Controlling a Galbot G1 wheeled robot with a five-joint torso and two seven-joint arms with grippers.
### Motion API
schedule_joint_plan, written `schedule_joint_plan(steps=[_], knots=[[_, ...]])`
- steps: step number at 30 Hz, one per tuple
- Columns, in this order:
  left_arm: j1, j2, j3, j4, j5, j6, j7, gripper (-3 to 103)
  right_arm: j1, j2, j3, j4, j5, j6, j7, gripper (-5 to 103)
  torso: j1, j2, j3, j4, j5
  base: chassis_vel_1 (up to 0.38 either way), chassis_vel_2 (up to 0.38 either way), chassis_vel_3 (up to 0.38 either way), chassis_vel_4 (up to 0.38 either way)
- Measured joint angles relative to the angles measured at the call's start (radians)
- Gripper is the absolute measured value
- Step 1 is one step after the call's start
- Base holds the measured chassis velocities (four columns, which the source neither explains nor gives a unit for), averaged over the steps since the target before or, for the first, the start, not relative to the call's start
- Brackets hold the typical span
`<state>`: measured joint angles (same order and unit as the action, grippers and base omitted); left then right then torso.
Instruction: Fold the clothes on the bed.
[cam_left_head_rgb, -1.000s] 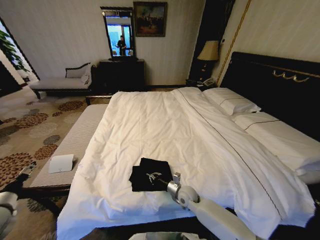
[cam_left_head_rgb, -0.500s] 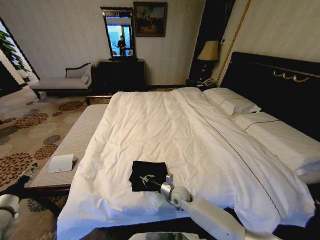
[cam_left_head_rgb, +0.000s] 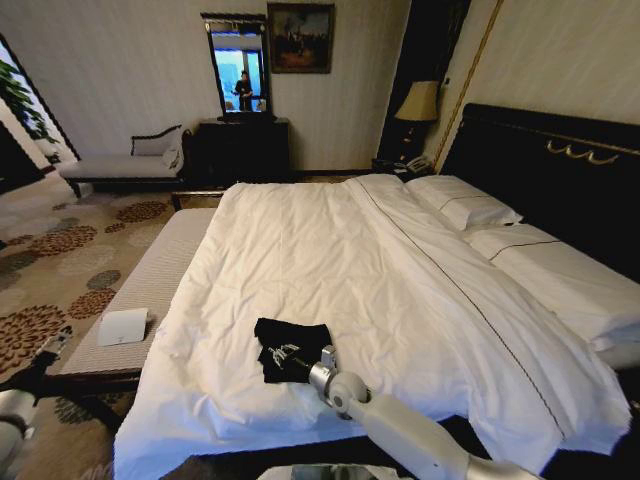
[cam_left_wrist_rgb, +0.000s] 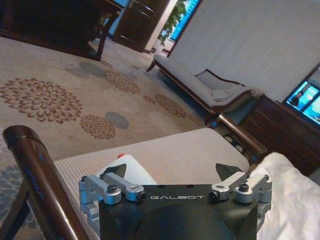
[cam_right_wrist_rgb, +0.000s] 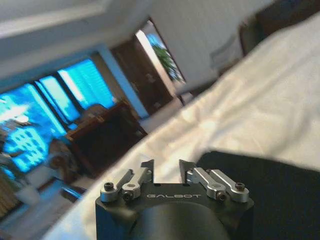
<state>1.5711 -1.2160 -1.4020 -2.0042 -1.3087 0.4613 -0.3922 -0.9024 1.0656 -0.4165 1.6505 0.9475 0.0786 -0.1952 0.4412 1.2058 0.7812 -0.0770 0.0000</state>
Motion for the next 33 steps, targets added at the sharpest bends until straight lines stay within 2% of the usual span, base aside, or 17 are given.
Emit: schedule_joint_plan(steps=[2, 3, 5, 6, 9, 10, 12, 14, 17, 18, 20, 24, 27, 28, 31, 33], knots=[[-0.002, 0.004, -0.005, 0.006, -0.004, 0.0, -0.002, 100, -0.006, -0.01, 0.006, 0.014, 0.005, 0.011, -0.012, 30, 0.0, 0.0, 0.0, 0.0, 0.0, 0.0, 0.0, 0.0, 0.0], [-0.006, 0.01, -0.011, 0.015, -0.008, 0.0, -0.004, 100, -0.017, -0.023, 0.018, 0.032, 0.017, 0.026, -0.027, 41, 0.0, 0.0, 0.0, 0.0, -0.0001, 0.0, 0.0, 0.0, 0.0], [-0.009, 0.014, -0.014, 0.021, -0.011, 0.0, -0.005, 100, -0.025, -0.028, 0.03, 0.04, 0.036, 0.032, -0.03, 41, 0.0, 0.0, 0.0, -0.0001, 0.0, 0.0, 0.0, 0.0, 0.0], [-0.011, 0.015, -0.015, 0.023, -0.013, -0.001, -0.005, 100, -0.027, -0.024, 0.039, 0.038, 0.057, 0.029, -0.005, 47, 0.0, 0.0, 0.0, -0.0003, 0.0, 0.0, 0.0, 0.0, 0.0], [-0.015, 0.007, -0.006, 0.021, -0.01, 0.0, -0.006, 100, -0.012, 0.032, 0.05, -0.024, 0.089, -0.003, 0.116, 63, 0.0, 0.0, 0.0, -0.0001, -0.0001, 0.0, 0.0, 0.0, 0.0], [-0.015, 0.007, -0.006, 0.021, -0.01, 0.0, -0.006, 100, -0.012, 0.032, 0.05, -0.024, 0.089, -0.003, 0.116, 63, 0.0, 0.0, 0.0, -0.0001, -0.0001, 0.0, 0.0, 0.0, 0.0], [-0.016, -0.001, 0.005, 0.015, -0.001, 0.003, -0.006, 100, 0.004, 0.092, 0.05, -0.081, 0.09, -0.014, 0.166, 74, 0.0, 0.0, 0.0, 0.0, -0.0001, 0.0, 0.0, 0.0, 0.0], [-0.017, -0.003, 0.008, 0.013, 0.002, 0.003, -0.007, 100, 0.011, 0.115, 0.047, -0.102, 0.088, -0.016, 0.178, 74, 0.0, 0.0, 0.0, -0.0001, -0.0001, 0.0, 0.0, 0.0, 0.0], [-0.017, -0.005, 0.011, 0.01, 0.007, 0.005, -0.007, 100, 0.034, 0.193, 0.028, -0.186, 0.058, -0.013, 0.188, 90, 0.0, 0.0, 0.0, 0.0001, 0.0, 0.0, 0.0, 0.0, 0.0], [-0.017, -0.005, 0.011, 0.01, 0.007, 0.005, -0.007, 100, 0.034, 0.193, 0.028, -0.186, 0.058, -0.013, 0.188, 90, 0.0, 0.0, 0.0, 0.0001, 0.0, 0.0, 0.0, 0.0, 0.0], [-0.015, -0.002, 0.008, 0.01, 0.007, 0.006, -0.007, 100, 0.04, 0.222, 0.006, -0.23, 0.029, 0.0, 0.182, 98, 0.0, 0.0, 0.0, 0.0001, -0.0003, 0.0, 0.0, 0.0, 0.0], [-0.011, 0.006, 0.0, 0.019, 0.004, 0.005, -0.006, 100, 0.032, 0.236, -0.034, -0.254, -0.014, 0.026, 0.155, 100, 0.0, 0.0, 0.0, -0.0001, -0.0002, 0.0, 0.0, 0.0, 0.0], [-0.009, 0.009, 0.0, 0.028, 0.002, 0.002, -0.004, 100, 0.023, 0.236, -0.055, -0.268, -0.083, 0.086, 0.078, 100, 0.0, 0.0, 0.0, 0.0001, -0.0002, 0.0, 0.0, 0.0, 0.0], [-0.009, 0.009, 0.0, 0.028, 0.002, 0.002, -0.004, 100, 0.023, 0.236, -0.055, -0.268, -0.083, 0.086, 0.078, 100, 0.0, 0.0, 0.0, 0.0001, -0.0002, 0.0, 0.0, 0.0, 0.0], [-0.009, 0.008, 0.014, 0.029, 0.002, -0.005, 0.005, 100, 0.015, 0.217, -0.033, -0.247, -0.104, 0.176, -0.035, 100, 0.0, 0.0, 0.0, 0.0001, 0.0, 0.0, 0.0, 0.0, 0.0], [-0.008, 0.006, 0.021, 0.024, 0.002, -0.009, 0.011, 100, 0.015, 0.209, -0.01, -0.231, -0.102, 0.196, -0.059, 100, 0.0, 0.0, 0.0, 0.0001, 0.0, 0.0, 0.0, 0.0, 0.0]])
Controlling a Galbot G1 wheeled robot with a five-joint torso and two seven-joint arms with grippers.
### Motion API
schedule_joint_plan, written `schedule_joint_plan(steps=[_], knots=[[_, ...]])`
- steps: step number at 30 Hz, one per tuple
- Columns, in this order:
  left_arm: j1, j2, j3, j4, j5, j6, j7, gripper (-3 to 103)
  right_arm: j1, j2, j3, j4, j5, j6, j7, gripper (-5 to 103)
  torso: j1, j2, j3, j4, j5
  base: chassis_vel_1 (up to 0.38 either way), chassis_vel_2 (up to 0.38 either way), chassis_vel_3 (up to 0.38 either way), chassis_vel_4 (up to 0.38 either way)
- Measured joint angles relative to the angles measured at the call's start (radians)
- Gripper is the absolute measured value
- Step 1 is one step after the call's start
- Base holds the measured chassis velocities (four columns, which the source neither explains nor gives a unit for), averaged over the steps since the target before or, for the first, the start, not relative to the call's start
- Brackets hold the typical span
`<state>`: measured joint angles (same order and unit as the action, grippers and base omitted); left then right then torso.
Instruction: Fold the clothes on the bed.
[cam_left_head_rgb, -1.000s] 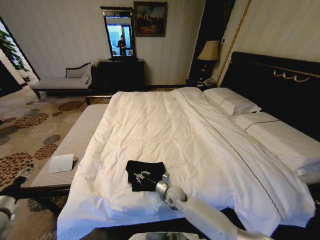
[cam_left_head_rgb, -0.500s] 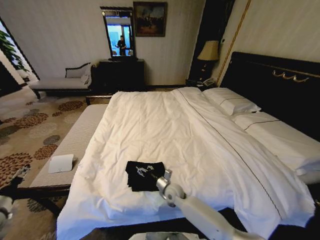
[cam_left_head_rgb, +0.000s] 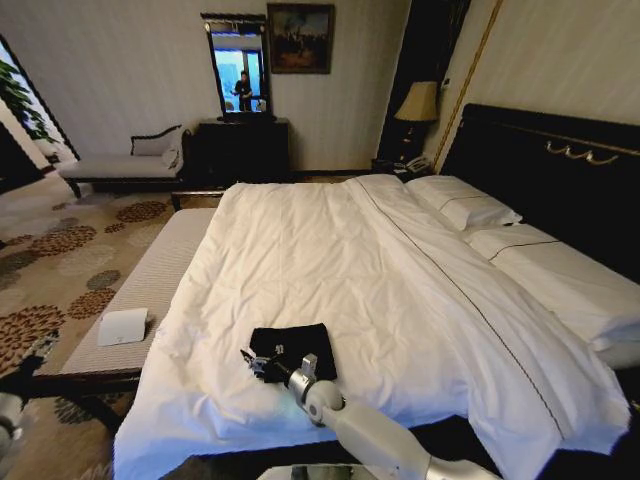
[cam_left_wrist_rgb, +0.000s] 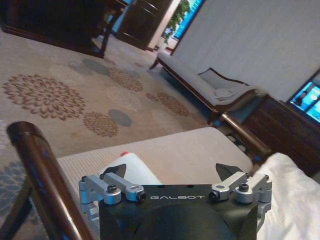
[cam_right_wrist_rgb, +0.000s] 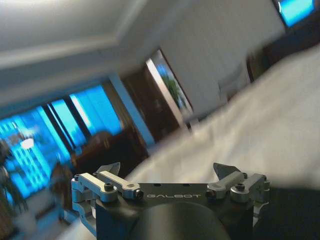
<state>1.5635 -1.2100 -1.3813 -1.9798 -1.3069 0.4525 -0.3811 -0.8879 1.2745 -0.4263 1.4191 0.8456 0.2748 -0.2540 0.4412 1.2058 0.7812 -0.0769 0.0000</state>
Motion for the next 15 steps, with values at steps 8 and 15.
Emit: schedule_joint_plan(steps=[8, 15], knots=[[-0.003, 0.018, 0.039, -0.068, -0.003, -0.03, 0.042, 100, 0.022, -0.094, 0.282, 0.153, 0.02, -0.05, 0.164, 100, 0.0, 0.0, 0.0, 0.0006, 0.0003, 0.0, 0.0, 0.0, 0.0], [-0.011, 0.219, 0.093, -0.036, 0.299, -0.076, 0.04, 100, -0.121, -0.31, 0.692, 0.355, -0.223, -0.159, 0.546, 100, 0.001, 0.0, 0.0, -0.0009, 0.0009, 0.0, 0.0, 0.0, 0.0]])
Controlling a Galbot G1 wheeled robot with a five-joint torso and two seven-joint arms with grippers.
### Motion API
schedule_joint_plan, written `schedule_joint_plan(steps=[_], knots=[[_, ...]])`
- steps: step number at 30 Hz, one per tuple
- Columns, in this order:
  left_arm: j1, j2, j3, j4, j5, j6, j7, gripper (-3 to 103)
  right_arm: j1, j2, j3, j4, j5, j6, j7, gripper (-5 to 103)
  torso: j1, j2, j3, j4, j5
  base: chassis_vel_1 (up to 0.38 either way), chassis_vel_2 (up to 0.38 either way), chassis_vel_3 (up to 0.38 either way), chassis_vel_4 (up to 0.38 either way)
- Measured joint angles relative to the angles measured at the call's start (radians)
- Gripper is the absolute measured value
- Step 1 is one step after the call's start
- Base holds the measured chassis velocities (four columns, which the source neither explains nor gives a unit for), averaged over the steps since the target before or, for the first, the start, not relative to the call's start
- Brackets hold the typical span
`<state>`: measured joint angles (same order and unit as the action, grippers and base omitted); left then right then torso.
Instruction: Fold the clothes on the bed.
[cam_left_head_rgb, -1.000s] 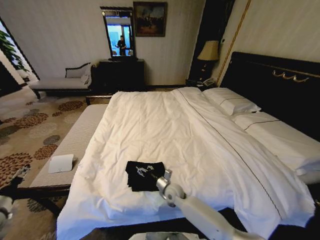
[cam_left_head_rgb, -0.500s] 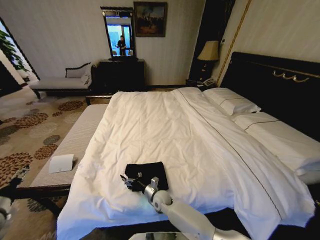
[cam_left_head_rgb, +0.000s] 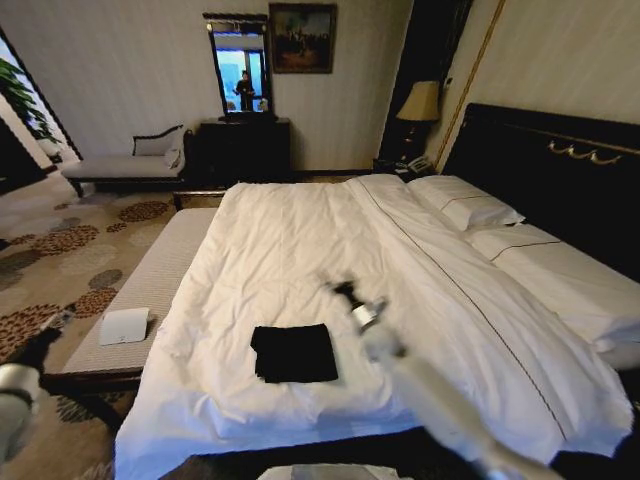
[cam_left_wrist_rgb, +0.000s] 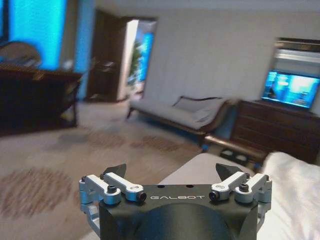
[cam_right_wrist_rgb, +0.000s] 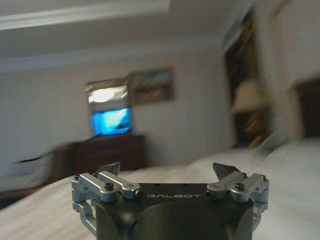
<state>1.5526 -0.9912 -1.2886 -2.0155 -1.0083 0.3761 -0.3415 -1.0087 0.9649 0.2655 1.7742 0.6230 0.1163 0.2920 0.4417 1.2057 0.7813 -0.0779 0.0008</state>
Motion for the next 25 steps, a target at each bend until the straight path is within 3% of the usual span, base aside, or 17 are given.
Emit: schedule_joint_plan(steps=[2, 4, 5, 7, 8, 9, 10, 12, 13, 14, 17, 25], knots=[[0.0, 0.0, 0.0, 0.0, 0.0, 0.0, 0.0, 100, 0.0, 0.0, 0.0, 0.0, 0.0, 0.0, 0.0, 100, 0.0, 0.0, 0.0, 0.0, 0.0, 0.0, 0.0, 0.0, 0.0], [0.157, -0.083, 0.089, -0.132, 0.124, -0.128, 0.109, 100, -0.246, 0.015, 0.193, 0.153, -0.08, -0.031, 0.02, 100, 0.0, 0.0, 0.0, 0.0006, -0.0003, 0.0, 0.0, 0.0, 0.0], [0.157, -0.083, 0.089, -0.132, 0.124, -0.128, 0.109, 100, -0.246, 0.015, 0.193, 0.153, -0.08, -0.031, 0.02, 100, 0.0, 0.0, 0.0, 0.0006, -0.0003, 0.0, 0.0, 0.0, 0.0], [0.233, -0.147, 0.163, -0.184, 0.225, -0.191, 0.165, 100, -0.353, 0.056, 0.253, 0.222, -0.114, -0.048, 0.026, 100, -0.001, 0.0, 0.0, 0.0004, -0.0001, 0.0, 0.0, 0.0, 0.0], [0.309, -0.234, 0.263, -0.237, 0.348, -0.262, 0.227, 100, -0.473, 0.141, 0.307, 0.297, -0.172, -0.051, 0.028, 100, -0.001, 0.0, 0.0, 0.0009, -0.0015, 0.0, 0.0, 0.0, 0.0], [0.337, -0.271, 0.308, -0.26, 0.396, -0.296, 0.251, 100, -0.515, 0.186, 0.321, 0.321, -0.203, -0.043, 0.028, 100, -0.001, 0.0, -0.001, 0.0007, -0.0003, 0.0, 0.0, 0.0, 0.0], [0.337, -0.271, 0.308, -0.26, 0.396, -0.296, 0.251, 100, -0.515, 0.186, 0.321, 0.321, -0.203, -0.043, 0.028, 100, -0.001, 0.0, -0.001, 0.0007, -0.0003, 0.0, 0.0, 0.0, 0.0], [0.393, -0.356, 0.418, -0.308, 0.501, -0.396, 0.315, 100, -0.61, 0.286, 0.343, 0.375, -0.29, -0.009, 0.027, 100, -0.001, 0.0, -0.001, 0.0008, -0.0002, 0.0, 0.0, 0.0, 0.0], [0.393, -0.356, 0.418, -0.308, 0.501, -0.396, 0.315, 100, -0.61, 0.286, 0.343, 0.375, -0.29, -0.009, 0.027, 100, -0.001, 0.0, -0.001, 0.0008, -0.0002, 0.0, 0.0, 0.0, 0.0], [0.409, -0.394, 0.464, -0.329, 0.553, -0.44, 0.342, 100, -0.651, 0.32, 0.35, 0.399, -0.332, 0.011, 0.02, 100, -0.001, 0.0, -0.001, 0.0007, -0.0006, 0.0, 0.0, 0.0, 0.0], [0.42, -0.435, 0.521, -0.379, 0.589, -0.464, 0.379, 100, -0.709, 0.359, 0.366, 0.437, -0.42, 0.053, -0.024, 100, -0.001, 0.0, 0.0, 0.0006, -0.0006, 0.0, 0.0, 0.0, 0.0], [0.418, -0.437, 0.522, -0.385, 0.584, -0.461, 0.381, 100, -0.711, 0.362, 0.366, 0.439, -0.432, 0.06, -0.035, 100, -0.001, 0.0, 0.0, 0.0008, -0.0009, 0.0, 0.0, 0.0, 0.0]])
